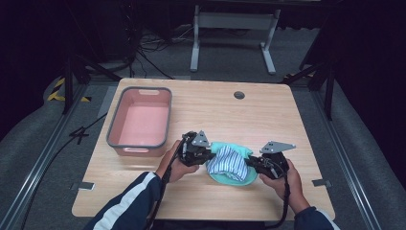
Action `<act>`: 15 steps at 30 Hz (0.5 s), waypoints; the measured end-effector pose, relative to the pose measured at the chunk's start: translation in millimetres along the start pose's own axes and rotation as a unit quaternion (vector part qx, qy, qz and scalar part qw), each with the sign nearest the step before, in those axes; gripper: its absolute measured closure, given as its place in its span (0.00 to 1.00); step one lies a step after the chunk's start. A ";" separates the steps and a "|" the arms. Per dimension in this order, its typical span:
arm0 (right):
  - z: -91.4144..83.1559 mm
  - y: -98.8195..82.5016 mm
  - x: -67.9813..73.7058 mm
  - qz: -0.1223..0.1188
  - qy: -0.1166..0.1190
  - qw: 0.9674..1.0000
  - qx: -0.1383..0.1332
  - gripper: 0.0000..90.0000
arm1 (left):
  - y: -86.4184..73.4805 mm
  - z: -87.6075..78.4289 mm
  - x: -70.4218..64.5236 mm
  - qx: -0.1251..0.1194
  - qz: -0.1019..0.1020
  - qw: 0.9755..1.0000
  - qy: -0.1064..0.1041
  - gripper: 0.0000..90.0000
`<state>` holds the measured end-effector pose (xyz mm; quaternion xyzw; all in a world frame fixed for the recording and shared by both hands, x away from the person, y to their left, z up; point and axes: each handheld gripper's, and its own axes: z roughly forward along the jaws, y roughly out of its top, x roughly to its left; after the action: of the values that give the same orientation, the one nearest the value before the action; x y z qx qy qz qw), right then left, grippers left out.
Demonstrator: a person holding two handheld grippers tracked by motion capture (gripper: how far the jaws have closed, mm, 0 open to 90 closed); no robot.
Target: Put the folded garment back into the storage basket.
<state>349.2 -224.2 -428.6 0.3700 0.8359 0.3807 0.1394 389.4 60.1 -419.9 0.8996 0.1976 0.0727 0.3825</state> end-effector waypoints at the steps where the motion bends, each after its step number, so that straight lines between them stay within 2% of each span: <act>1: -1.0 2.5 -0.1 0.002 -0.001 1.000 -0.003 0.92 | 1.4 -2.4 1.5 0.003 0.003 1.000 0.004 0.93; 4: -1.2 9.1 0.8 0.000 -0.001 1.000 -0.007 0.92 | 3.5 -5.7 3.6 0.004 0.001 1.000 0.012 0.93; 12: -0.3 23.5 4.4 -0.012 -0.003 1.000 -0.010 0.92 | 9.4 -17.3 8.1 0.002 0.016 0.999 0.029 0.93; 15: -1.5 31.0 4.7 -0.016 -0.002 1.000 -0.015 0.92 | 10.2 -21.6 9.5 0.005 0.015 0.999 0.034 0.93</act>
<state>361.0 -208.0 -404.5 0.3557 0.8354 0.3903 0.1527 395.1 71.9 -397.8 0.9016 0.1972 0.1079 0.3696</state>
